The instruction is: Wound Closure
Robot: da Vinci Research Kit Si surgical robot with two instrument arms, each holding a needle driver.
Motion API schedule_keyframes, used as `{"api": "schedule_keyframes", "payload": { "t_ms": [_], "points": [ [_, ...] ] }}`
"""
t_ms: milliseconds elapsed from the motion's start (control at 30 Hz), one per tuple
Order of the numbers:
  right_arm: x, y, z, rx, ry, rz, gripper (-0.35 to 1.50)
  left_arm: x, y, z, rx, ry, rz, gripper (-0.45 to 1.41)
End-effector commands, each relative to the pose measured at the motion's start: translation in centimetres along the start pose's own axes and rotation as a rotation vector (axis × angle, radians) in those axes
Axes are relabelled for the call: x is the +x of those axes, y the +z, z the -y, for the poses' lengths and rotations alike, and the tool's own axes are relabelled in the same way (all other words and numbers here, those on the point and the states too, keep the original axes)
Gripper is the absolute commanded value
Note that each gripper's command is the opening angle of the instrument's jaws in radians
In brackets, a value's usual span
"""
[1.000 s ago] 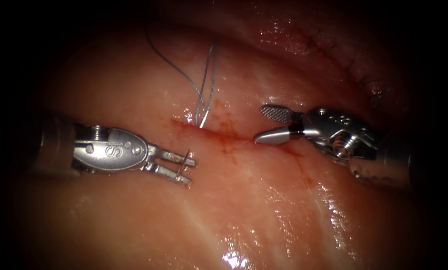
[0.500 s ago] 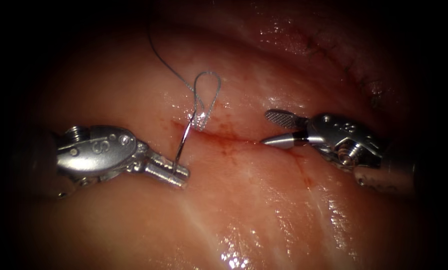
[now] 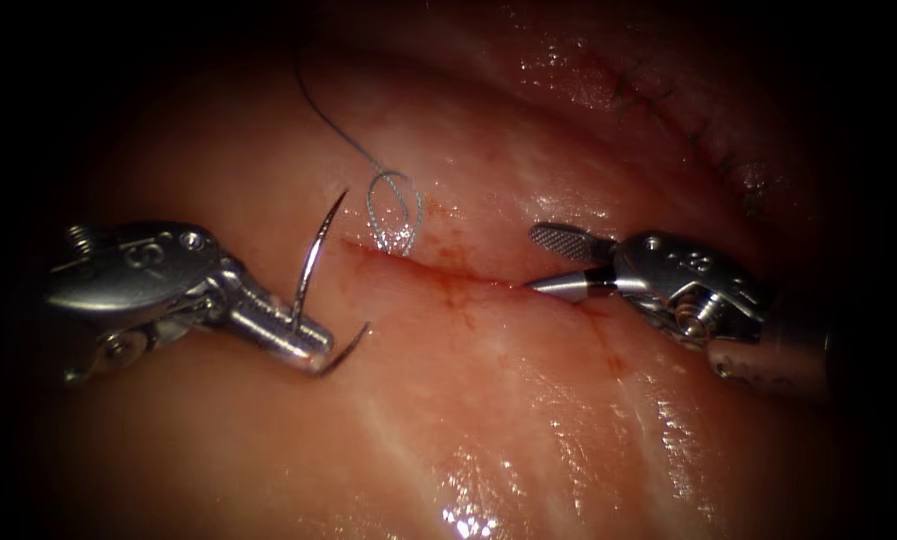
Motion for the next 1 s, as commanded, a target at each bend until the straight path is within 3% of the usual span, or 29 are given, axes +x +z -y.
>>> {"api": "schedule_keyframes", "payload": {
  "t_ms": [33,133,300,567,800,1000],
  "points": [
    [-0.05,0.08,0.01,0.002,0.001,-0.001,1.16,-0.03,0.04,-0.01,-0.011,-0.005,0.002,-0.45],
    [-0.05,0.08,0.01,0.003,0.007,0.0,1.16,0.1,-0.01,-0.14,-0.029,-0.003,0.0,-0.45],
    [-0.05,0.08,0.02,0.003,0.007,0.0,1.16,0.3,-0.04,-0.29,0.0,0.221,-0.021,-0.45],
    [0.03,0.02,0.01,0.009,0.022,-0.016,1.16,0.62,-0.15,-0.22,0.223,0.582,-0.038,-0.45],
    [0.09,-0.01,0.01,-0.01,-0.024,-0.016,1.15,1.01,-0.31,-0.08,0.38,0.738,-0.035,-0.45],
    [0.32,-0.09,0.09,-0.029,-0.077,-0.012,1.13,1.47,-0.55,0.09,0.483,0.805,-0.058,-0.45]
  ]
}}
